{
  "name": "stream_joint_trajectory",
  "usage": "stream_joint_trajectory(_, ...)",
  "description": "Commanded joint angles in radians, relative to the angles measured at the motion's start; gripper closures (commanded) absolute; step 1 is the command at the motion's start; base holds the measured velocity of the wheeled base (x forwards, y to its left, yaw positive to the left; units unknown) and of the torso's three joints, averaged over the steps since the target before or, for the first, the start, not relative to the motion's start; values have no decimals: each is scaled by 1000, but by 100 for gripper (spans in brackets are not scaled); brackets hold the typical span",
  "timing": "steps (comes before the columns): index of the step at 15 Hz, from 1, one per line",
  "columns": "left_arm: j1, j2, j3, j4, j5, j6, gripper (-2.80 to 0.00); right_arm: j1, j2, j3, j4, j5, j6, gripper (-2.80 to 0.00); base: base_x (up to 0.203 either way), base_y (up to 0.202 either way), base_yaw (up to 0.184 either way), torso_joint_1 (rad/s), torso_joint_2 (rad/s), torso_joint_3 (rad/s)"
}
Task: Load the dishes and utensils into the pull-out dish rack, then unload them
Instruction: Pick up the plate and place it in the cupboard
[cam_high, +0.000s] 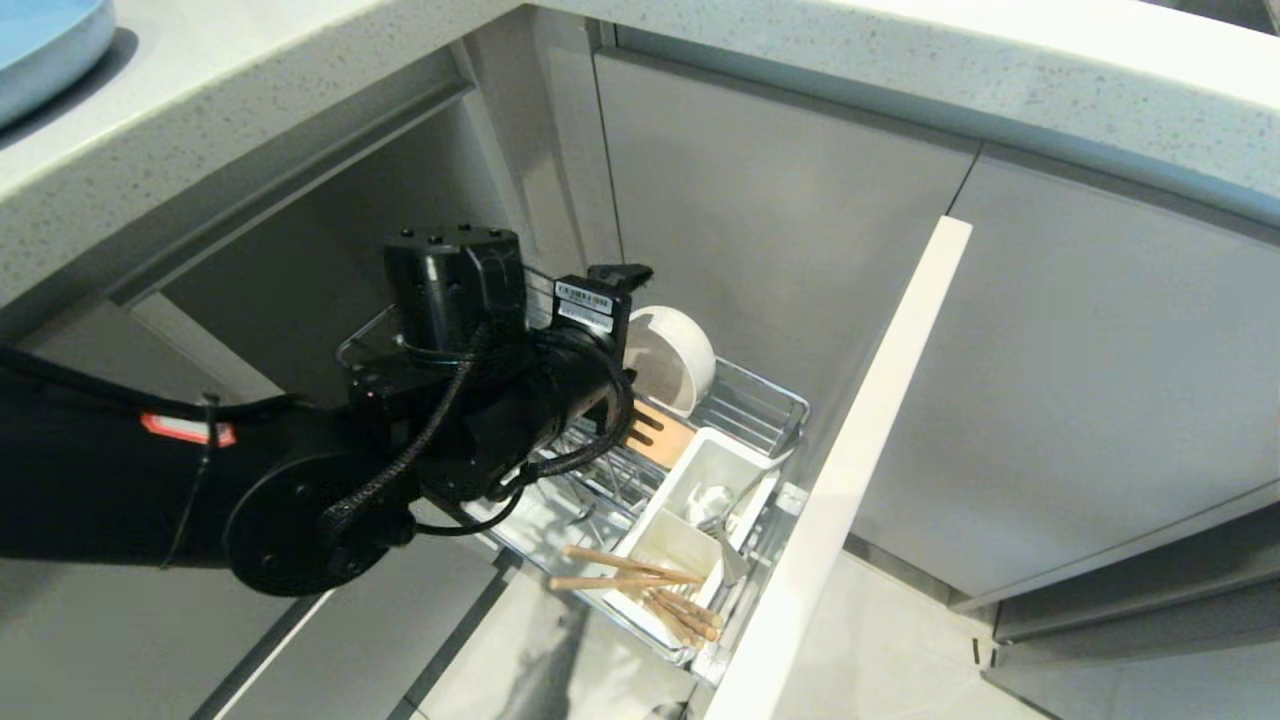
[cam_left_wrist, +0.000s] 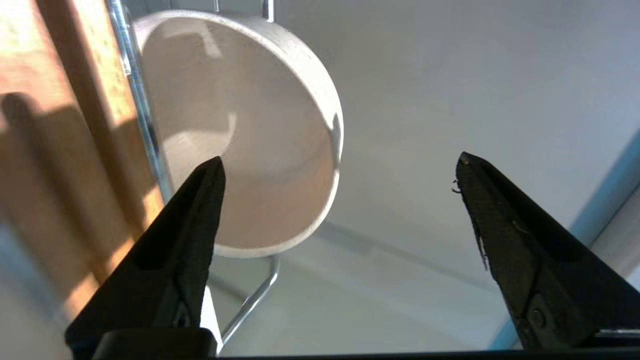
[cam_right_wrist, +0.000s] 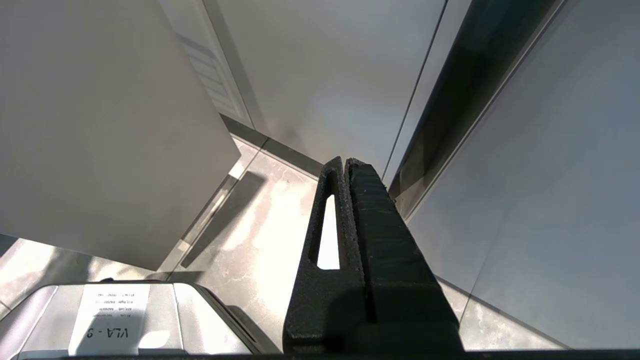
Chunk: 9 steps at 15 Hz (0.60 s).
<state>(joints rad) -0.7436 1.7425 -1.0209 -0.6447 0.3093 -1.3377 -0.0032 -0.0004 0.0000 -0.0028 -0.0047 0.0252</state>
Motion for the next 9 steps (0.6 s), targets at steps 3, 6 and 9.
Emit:
stream_joint_trajectory(3, -14, -105, 2, 30, -26, 59, -280, 0, -4, 2, 0, 0, -1, 0, 0, 0, 0, 0, 0, 0)
stream_joint_trajectory(6, -26, -129, 4, 30, -19, 98, 0, 0, -4, 2, 0, 0, 1, 0, 0, 0, 0, 0, 0, 0)
stream_joint_trajectory(9, -44, -193, -3, 110, -24, 104, 0, 0, -4, 2, 0, 0, 1, 0, 0, 0, 0, 0, 0, 0)
